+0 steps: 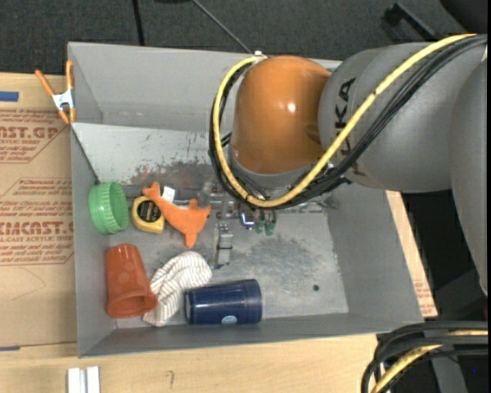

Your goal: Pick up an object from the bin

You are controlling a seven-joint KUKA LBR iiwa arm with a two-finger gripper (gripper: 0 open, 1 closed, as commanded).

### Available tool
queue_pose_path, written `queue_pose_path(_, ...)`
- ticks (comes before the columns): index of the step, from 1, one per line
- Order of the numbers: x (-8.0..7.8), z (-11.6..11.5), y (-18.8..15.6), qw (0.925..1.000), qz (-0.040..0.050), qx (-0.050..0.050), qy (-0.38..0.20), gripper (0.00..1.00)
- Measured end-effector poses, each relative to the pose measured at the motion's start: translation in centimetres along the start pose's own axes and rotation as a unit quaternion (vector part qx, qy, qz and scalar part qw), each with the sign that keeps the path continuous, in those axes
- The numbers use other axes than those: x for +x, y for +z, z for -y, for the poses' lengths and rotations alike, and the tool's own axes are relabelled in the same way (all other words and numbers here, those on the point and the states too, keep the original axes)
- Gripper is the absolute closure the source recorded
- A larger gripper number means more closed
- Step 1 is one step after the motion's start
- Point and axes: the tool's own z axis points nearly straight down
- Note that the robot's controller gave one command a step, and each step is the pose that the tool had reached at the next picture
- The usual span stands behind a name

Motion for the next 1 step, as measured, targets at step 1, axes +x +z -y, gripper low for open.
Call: queue_pose_path(1,0.03,0.03,-0.15,1.0000,0.0003,0.000,0.000,0.00)
